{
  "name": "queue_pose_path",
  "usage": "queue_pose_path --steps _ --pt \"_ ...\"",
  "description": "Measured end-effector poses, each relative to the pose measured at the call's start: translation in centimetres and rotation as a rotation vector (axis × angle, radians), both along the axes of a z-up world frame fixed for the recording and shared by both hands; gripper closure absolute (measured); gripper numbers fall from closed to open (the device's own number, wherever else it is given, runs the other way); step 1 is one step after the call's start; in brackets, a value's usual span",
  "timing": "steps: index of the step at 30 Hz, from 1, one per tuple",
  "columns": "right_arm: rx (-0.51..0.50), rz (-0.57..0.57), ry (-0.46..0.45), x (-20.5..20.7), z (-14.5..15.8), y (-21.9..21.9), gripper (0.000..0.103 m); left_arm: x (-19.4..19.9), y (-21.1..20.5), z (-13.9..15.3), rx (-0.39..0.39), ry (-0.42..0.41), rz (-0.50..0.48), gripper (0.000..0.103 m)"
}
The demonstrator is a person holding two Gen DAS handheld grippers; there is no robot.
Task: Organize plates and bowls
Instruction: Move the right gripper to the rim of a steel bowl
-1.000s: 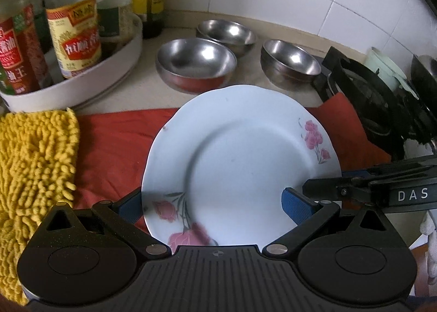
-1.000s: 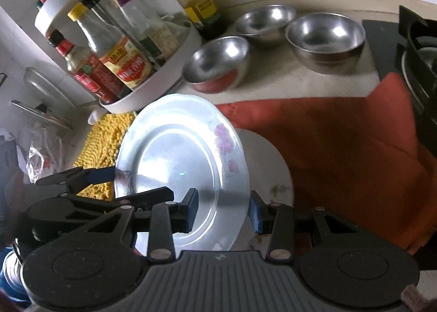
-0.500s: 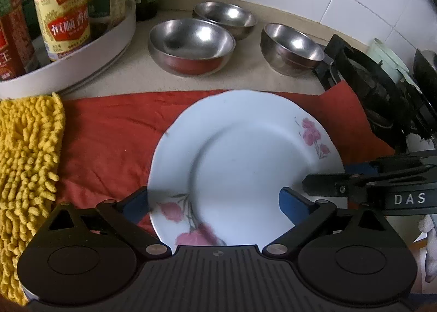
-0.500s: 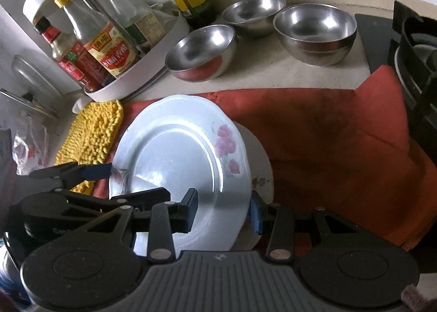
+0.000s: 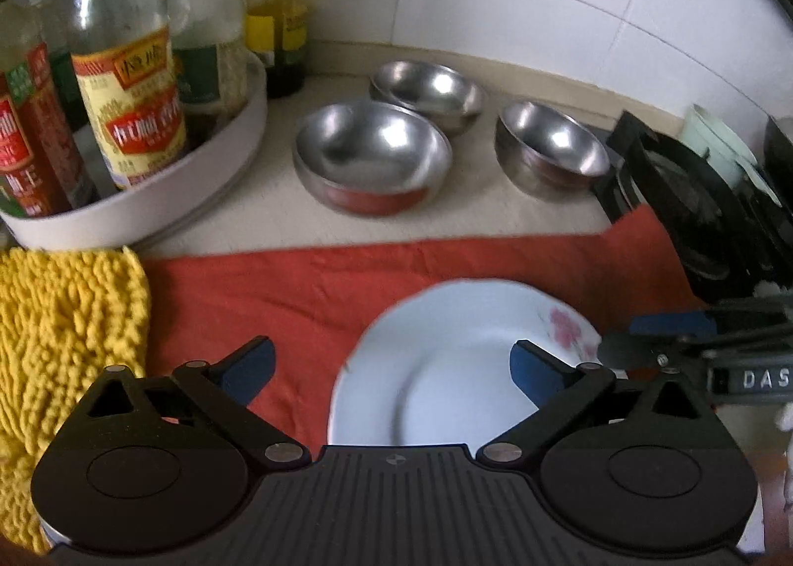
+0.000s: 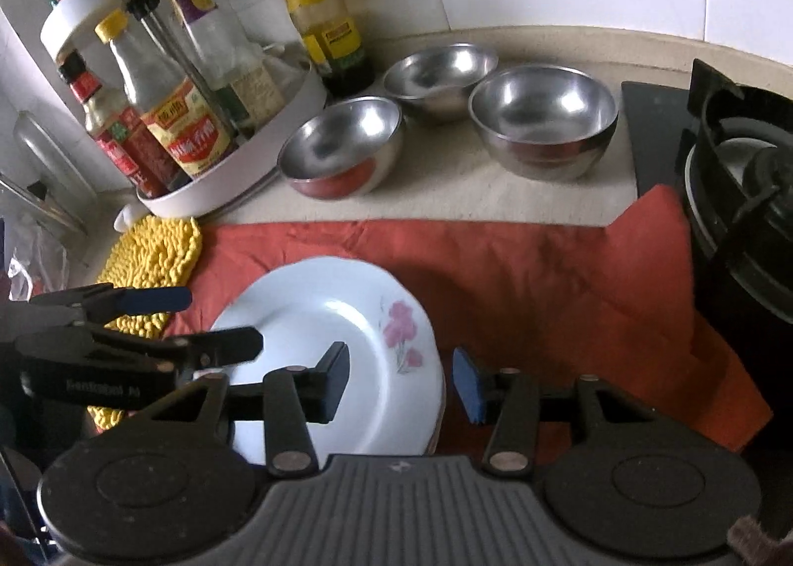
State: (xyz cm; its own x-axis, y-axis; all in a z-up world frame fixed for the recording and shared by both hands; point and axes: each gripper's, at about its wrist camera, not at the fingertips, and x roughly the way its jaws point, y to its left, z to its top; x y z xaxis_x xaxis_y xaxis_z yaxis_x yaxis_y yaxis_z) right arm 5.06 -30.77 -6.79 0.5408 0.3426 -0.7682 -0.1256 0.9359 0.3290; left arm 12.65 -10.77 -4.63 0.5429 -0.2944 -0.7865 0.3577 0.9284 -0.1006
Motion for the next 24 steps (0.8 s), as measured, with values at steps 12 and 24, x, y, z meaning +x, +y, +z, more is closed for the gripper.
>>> queue_pose_path --steps 12,24 --pt "0.052 -0.029 -0.087 5.7 1.7 -1.7 0.06 6.8 -0.1 1.2 -0.032 -0.038 0.122 0.0" --pt "0.157 -0.027 -0.064 16.1 -0.9 0.1 0.059 13.5 -0.9 -2.1 0.001 0.042 0.185 0.017"
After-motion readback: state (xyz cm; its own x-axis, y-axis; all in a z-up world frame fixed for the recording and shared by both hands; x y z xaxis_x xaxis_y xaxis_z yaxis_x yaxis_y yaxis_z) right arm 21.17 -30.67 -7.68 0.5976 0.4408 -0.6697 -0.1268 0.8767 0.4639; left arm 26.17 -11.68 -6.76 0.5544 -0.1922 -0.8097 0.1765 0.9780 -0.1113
